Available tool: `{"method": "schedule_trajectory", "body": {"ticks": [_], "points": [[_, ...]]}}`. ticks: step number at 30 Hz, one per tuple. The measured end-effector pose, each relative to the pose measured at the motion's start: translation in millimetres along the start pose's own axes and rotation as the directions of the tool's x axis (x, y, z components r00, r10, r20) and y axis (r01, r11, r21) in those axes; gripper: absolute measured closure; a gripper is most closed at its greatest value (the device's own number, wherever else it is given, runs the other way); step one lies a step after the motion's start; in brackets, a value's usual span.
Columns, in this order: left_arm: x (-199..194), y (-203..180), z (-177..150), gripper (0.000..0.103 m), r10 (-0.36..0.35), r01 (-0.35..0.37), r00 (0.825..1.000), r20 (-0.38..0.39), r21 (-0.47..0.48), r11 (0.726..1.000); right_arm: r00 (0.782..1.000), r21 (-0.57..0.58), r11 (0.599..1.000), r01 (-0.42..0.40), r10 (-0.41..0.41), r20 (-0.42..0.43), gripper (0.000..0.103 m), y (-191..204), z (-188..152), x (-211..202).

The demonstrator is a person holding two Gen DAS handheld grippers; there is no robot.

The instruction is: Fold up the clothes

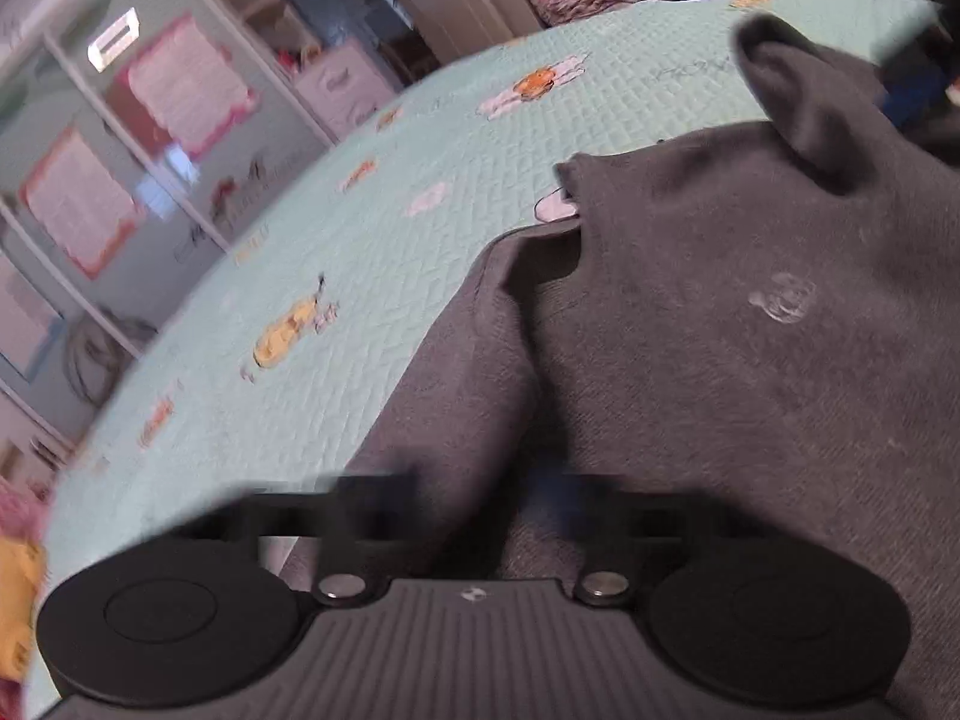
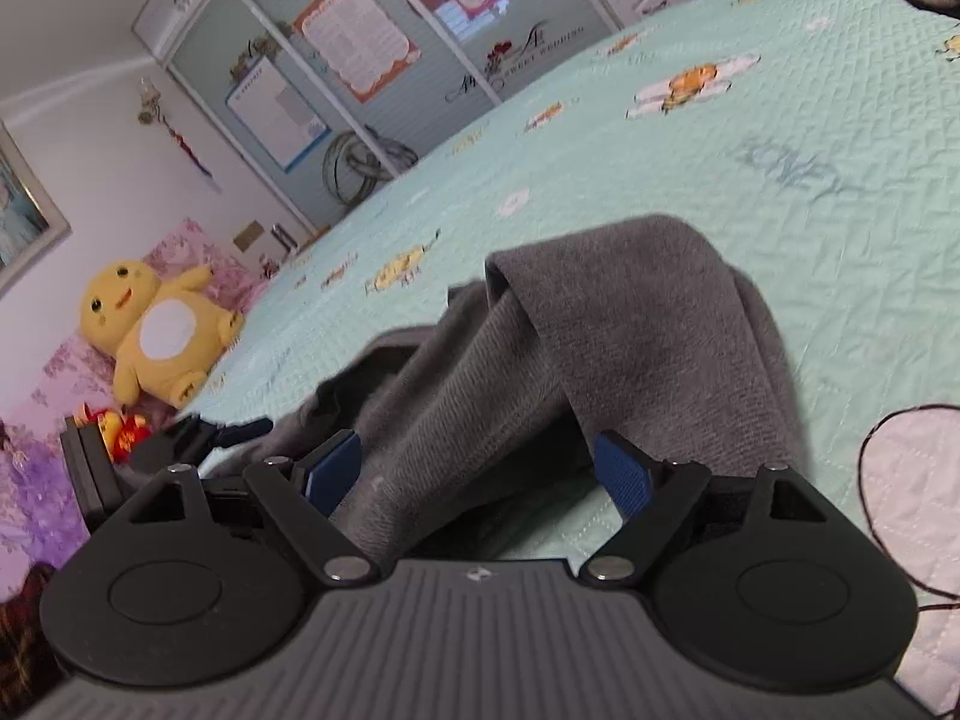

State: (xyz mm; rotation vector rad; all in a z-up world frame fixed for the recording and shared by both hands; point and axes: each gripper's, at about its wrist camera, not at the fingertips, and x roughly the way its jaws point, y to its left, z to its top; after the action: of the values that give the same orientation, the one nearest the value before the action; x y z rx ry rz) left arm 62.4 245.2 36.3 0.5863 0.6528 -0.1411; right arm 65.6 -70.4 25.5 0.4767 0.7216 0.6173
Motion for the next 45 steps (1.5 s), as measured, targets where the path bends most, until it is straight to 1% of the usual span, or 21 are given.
{"method": "schedule_trajectory", "body": {"ticks": [2, 4, 6, 10, 12, 13, 14, 15, 17, 21, 25, 29, 32, 34, 37, 39, 40, 41, 42, 43, 45], "points": [[-0.6, 27.4, 8.9, 0.097, -0.039, 0.041, 0.999, 0.014, -0.098, 0.994, 1.0, -0.01, 1.0, -0.008, 0.008, -0.026, 0.019, 3.1, -3.9, 7.4], [-1.0, 63.0, 26.1, 0.097, -0.026, 0.037, 0.998, 0.052, -0.216, 0.976, 0.999, -0.023, 1.0, -0.008, 0.007, -0.052, 0.019, 4.2, -5.0, 14.7], [6.4, 103.6, 41.9, 0.097, -0.033, 0.059, 0.996, 0.077, -0.355, 0.933, 0.998, -0.032, 0.999, 0.012, -0.014, -0.068, 0.019, 6.0, -8.0, 23.3], [47.8, 148.6, 60.5, 0.096, 0.025, -0.008, 0.999, 0.027, -0.503, 0.864, 0.997, -0.033, 0.999, 0.039, -0.041, -0.065, 0.019, 8.8, -12.4, 34.5], [73.8, 150.9, 58.9, 0.084, 0.036, -0.057, 0.998, -0.049, -0.537, 0.842, 0.998, -0.036, 0.998, 0.048, -0.05, -0.049, 0.019, 9.9, -15.7, 37.9], [84.7, 149.8, 55.1, 0.062, 0.048, -0.089, 0.995, -0.088, -0.555, 0.827, 0.998, -0.038, 0.998, 0.052, -0.054, -0.041, 0.019, 10.1, -17.7, 39.9], [89.7, 149.0, 48.1, 0.042, 0.049, -0.104, 0.993, -0.109, -0.579, 0.809, 0.998, -0.043, 0.998, 0.056, -0.057, -0.037, 0.019, 10.2, -19.5, 41.6], [91.6, 148.5, 39.5, 0.036, 0.045, -0.109, 0.992, -0.12, -0.604, 0.789, 0.998, -0.052, 0.997, 0.059, -0.06, -0.032, 0.019, 10.8, -21.0, 42.2], [82.9, 146.3, 21.5, 0.035, 0.036, -0.09, 0.995, -0.097, -0.645, 0.759, 0.998, -0.065, 0.996, 0.063, -0.065, -0.026, 0.019, 12.3, -22.9, 42.8], [38.4, 145.4, -12.4, 0.034, 0.076, -0.072, 0.997, -0.025, -0.699, 0.712, 0.997, -0.075, 0.995, 0.067, -0.069, -0.025, 0.019, 15.3, -23.4, 42.5], [-19.0, 136.7, -48.1, 0.029, 0.076, -0.041, 0.997, 0.017, -0.715, 0.698, 0.997, -0.076, 0.995, 0.065, -0.067, -0.027, 0.019, 16.3, -22.7, 41.0], [-70.3, 123.4, -102.0, 0.029, 0.055, -0.079, 0.997, -0.057, -0.724, 0.685, 0.998, -0.073, 0.996, 0.06, -0.062, -0.03, 0.019, 15.6, -19.6, 41.5], [-102.1, 117.0, -144.4, 0.028, 0.035, -0.109, 0.993, -0.113, -0.763, 0.637, 0.998, -0.069, 0.996, 0.058, -0.06, -0.031, 0.019, 15.3, -18.9, 41.4], [-114.0, 112.8, -167.2, 0.027, 0.018, -0.121, 0.99, -0.14, -0.776, 0.618, 0.998, -0.069, 0.996, 0.059, -0.062, -0.032, 0.019, 15.9, -19.5, 41.5], [-107.9, 103.1, -187.6, 0.022, -0.033, -0.147, 0.976, -0.214, -0.769, 0.623, 0.997, -0.071, 0.996, 0.062, -0.064, -0.033, 0.019, 16.2, -19.0, 41.7], [-99.6, 100.0, -192.3, 0.024, -0.073, -0.123, 0.973, -0.217, -0.763, 0.635, 0.997, -0.073, 0.995, 0.064, -0.067, -0.033, 0.019, 16.4, -19.2, 42.2], [-97.9, 100.0, -190.9, 0.037, -0.074, -0.104, 0.978, -0.197, -0.756, 0.646, 0.997, -0.074, 0.995, 0.065, -0.068, -0.032, 0.019, 16.7, -19.5, 42.4], [-94.7, 104.8, -187.7, 0.077, -0.077, -0.093, 0.98, -0.184, -0.761, 0.642, 0.997, -0.076, 0.995, 0.066, -0.069, -0.032, 0.019, 16.8, -19.8, 42.6], [-90.7, 112.1, -183.5, 0.096, -0.082, -0.086, 0.981, -0.175, -0.772, 0.63, 0.997, -0.078, 0.995, 0.067, -0.069, -0.031, 0.019, 16.9, -20.1, 42.8], [-86.6, 119.5, -179.3, 0.096, -0.086, -0.078, 0.982, -0.166, -0.782, 0.618, 0.997, -0.08, 0.995, 0.067, -0.07, -0.031, 0.019, 17.1, -20.4, 42.9], [-81.0, 138.2, -162.4, 0.097, 0.025, -0.157, 0.983, -0.184, -0.751, 0.641, 0.997, -0.084, 0.994, 0.069, -0.072, -0.03, 0.019, 17.4, -21.0, 43.3]]}}
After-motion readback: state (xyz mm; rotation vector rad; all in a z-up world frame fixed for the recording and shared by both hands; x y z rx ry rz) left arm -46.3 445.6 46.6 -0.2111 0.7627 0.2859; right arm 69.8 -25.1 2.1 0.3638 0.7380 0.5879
